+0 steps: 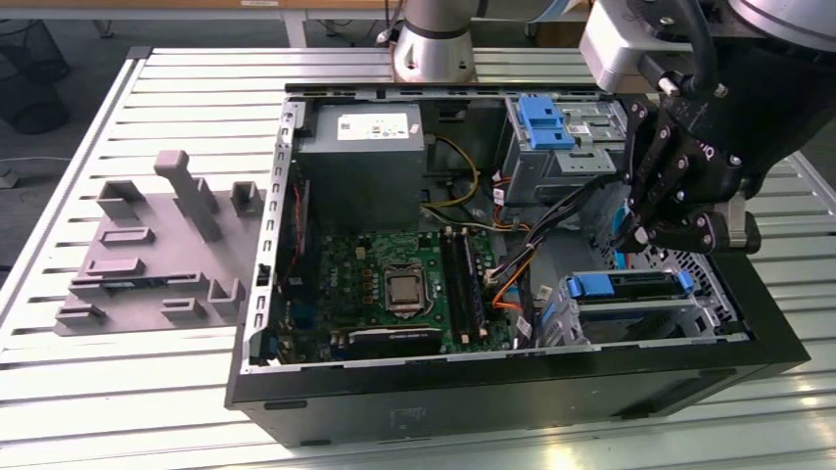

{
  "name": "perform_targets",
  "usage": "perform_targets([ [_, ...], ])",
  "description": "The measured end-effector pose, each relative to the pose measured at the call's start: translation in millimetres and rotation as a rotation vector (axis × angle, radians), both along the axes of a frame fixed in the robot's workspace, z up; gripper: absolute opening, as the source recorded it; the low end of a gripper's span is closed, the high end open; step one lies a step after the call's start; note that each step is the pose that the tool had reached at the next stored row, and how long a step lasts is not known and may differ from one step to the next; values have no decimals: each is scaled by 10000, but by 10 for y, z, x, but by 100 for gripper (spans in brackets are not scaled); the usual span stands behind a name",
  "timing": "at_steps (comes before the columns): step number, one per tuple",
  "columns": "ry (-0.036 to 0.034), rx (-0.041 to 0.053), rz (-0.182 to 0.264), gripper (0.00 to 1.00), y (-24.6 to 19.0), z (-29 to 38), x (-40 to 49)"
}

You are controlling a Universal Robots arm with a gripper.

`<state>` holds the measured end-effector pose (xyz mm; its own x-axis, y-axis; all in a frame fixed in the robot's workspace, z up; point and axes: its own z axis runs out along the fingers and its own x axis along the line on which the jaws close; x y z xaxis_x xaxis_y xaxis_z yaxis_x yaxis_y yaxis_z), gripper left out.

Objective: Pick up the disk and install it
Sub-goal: 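Insert the disk into the insertion slot, then insert the first disk wire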

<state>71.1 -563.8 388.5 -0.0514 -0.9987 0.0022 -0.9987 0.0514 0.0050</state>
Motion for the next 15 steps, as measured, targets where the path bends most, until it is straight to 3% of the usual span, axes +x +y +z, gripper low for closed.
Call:
perform_targets([
  [2,0,1,0,11,0,7,0],
  [6,0,0,0,11,0,95,0],
  [15,0,1,0,11,0,100,0],
])
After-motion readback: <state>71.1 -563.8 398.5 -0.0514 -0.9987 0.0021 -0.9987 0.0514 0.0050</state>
